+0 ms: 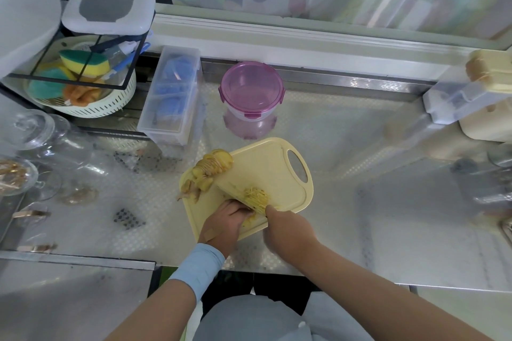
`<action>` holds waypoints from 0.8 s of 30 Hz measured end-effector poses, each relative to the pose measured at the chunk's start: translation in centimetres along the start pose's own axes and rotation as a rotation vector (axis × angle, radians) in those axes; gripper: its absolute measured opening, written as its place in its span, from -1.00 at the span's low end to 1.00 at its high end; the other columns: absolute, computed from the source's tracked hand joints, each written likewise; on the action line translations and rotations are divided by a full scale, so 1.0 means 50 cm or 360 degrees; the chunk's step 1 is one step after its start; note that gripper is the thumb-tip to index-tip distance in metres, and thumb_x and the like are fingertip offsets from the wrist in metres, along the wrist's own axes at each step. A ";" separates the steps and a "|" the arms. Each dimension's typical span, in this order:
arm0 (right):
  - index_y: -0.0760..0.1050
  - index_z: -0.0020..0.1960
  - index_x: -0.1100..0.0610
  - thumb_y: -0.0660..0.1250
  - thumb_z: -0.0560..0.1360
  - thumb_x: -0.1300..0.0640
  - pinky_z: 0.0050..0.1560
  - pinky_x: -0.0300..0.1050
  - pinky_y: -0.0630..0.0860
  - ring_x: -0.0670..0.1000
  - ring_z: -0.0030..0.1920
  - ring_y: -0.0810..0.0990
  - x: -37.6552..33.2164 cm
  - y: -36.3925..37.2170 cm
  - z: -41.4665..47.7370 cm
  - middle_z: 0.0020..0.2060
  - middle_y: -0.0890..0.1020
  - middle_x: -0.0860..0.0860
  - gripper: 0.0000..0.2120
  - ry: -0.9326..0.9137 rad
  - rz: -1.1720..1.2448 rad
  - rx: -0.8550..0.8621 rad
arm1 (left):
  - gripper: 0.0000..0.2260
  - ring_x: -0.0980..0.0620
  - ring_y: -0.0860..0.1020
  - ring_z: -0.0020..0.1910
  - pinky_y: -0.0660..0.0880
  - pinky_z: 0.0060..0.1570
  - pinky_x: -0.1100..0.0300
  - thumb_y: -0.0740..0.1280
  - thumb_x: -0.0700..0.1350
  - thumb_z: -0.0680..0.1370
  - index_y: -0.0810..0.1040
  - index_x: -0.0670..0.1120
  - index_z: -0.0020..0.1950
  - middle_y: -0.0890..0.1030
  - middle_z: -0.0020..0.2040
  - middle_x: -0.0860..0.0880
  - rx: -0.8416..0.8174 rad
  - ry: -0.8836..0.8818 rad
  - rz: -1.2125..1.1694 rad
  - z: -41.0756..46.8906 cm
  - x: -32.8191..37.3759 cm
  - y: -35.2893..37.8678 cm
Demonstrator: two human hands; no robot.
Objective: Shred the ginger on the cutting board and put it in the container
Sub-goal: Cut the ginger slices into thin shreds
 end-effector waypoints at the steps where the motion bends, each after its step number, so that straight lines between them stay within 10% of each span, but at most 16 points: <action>1: 0.15 -0.06 0.02 0.15 0.50 0.25 -0.43 -0.10 0.33 0.06 -0.42 0.38 0.001 -0.001 -0.003 -0.36 0.42 0.03 -0.80 0.0006 0.0004 0.0009 | -0.77 0.05 0.48 0.05 0.57 -0.19 0.19 0.24 -0.12 0.51 0.69 -0.06 -0.03 0.63 -0.02 0.01 0.0008 -0.0002 0.0000 0.001 0.001 0.000; 24: 0.15 -0.05 0.03 0.14 0.52 0.25 -0.46 -0.10 0.24 0.05 -0.43 0.35 -0.005 -0.011 -0.012 -0.37 0.39 0.02 -0.81 -0.0010 0.0010 0.0011 | -0.77 0.06 0.47 0.05 0.41 -0.05 0.31 0.24 -0.12 0.50 0.70 -0.07 -0.05 0.65 -0.04 0.00 0.0042 0.0003 0.0000 0.001 0.001 -0.006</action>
Point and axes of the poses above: each hand's wrist, its own z-axis towards the middle knuckle, its own y-axis out of the palm, x = y × z, the point moved 9 cm from there along z, towards the middle knuckle
